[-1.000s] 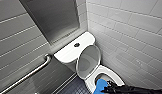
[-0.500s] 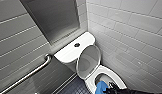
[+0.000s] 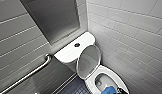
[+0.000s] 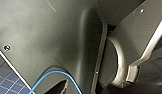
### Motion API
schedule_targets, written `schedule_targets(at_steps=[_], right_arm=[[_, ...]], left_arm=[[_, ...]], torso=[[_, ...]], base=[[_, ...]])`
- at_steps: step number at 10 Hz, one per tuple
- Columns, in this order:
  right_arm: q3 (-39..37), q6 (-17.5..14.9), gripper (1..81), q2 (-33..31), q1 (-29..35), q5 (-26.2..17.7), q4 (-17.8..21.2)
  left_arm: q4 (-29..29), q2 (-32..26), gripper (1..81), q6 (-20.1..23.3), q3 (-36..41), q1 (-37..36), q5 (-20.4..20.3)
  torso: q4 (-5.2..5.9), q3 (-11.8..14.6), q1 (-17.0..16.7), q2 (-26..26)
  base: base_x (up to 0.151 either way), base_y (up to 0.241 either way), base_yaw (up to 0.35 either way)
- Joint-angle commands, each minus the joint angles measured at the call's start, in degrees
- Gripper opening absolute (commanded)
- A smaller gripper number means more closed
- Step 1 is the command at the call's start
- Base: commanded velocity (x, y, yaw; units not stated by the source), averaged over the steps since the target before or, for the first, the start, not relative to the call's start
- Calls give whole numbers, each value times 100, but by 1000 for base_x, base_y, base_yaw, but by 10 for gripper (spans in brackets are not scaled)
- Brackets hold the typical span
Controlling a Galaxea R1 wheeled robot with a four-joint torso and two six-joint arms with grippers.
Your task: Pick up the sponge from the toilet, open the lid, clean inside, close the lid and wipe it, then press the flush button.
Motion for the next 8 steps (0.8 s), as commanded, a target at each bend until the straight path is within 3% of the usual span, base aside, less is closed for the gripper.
schedule_targets(at_steps=[1,4,8], right_arm=[[659,-22,10,-627,262,-583,-38],[1169,-22,10,-1154,210,-591,-55],[1135,-31,10,-1638,-335,-583,-205]], left_arm=[[15,-16,811,19,2,114,450],[15,-16,811,19,2,114,442],[24,-25,811,28,2,114,388]], torso=[[0,0,0,0],[0,0,0,0],[2,0,0,0]], base=[[0,0,0],[0,0,0],[0,0,0]])
